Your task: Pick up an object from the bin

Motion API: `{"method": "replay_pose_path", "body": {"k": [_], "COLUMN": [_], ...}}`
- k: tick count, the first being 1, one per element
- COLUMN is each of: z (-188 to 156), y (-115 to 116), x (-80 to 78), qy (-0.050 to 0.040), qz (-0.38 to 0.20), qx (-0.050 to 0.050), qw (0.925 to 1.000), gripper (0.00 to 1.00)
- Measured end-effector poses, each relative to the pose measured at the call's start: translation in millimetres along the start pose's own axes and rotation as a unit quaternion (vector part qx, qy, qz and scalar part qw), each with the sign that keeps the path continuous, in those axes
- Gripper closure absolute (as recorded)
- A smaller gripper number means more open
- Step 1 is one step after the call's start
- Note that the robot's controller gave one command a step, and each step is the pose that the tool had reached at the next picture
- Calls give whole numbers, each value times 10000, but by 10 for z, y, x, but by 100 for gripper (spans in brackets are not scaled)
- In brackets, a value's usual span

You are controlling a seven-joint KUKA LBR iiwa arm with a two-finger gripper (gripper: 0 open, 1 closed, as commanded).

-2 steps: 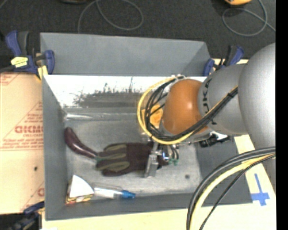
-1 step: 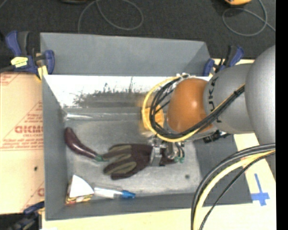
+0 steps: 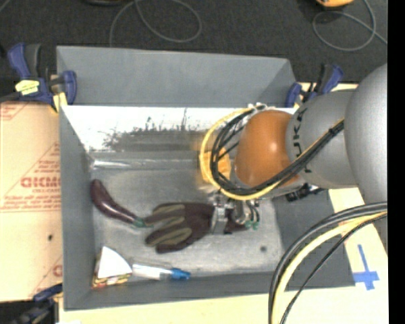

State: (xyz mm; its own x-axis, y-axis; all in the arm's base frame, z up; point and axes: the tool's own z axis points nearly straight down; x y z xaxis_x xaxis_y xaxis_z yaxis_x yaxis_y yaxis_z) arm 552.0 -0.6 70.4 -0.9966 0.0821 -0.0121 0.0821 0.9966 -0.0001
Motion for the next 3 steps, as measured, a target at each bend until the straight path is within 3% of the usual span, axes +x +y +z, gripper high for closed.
{"method": "replay_pose_path", "body": {"k": [3], "z": [-204], "y": [-3], "x": [11], "qy": [23], "qz": [4], "qx": [0], "qw": [10000], "gripper": [100]}}
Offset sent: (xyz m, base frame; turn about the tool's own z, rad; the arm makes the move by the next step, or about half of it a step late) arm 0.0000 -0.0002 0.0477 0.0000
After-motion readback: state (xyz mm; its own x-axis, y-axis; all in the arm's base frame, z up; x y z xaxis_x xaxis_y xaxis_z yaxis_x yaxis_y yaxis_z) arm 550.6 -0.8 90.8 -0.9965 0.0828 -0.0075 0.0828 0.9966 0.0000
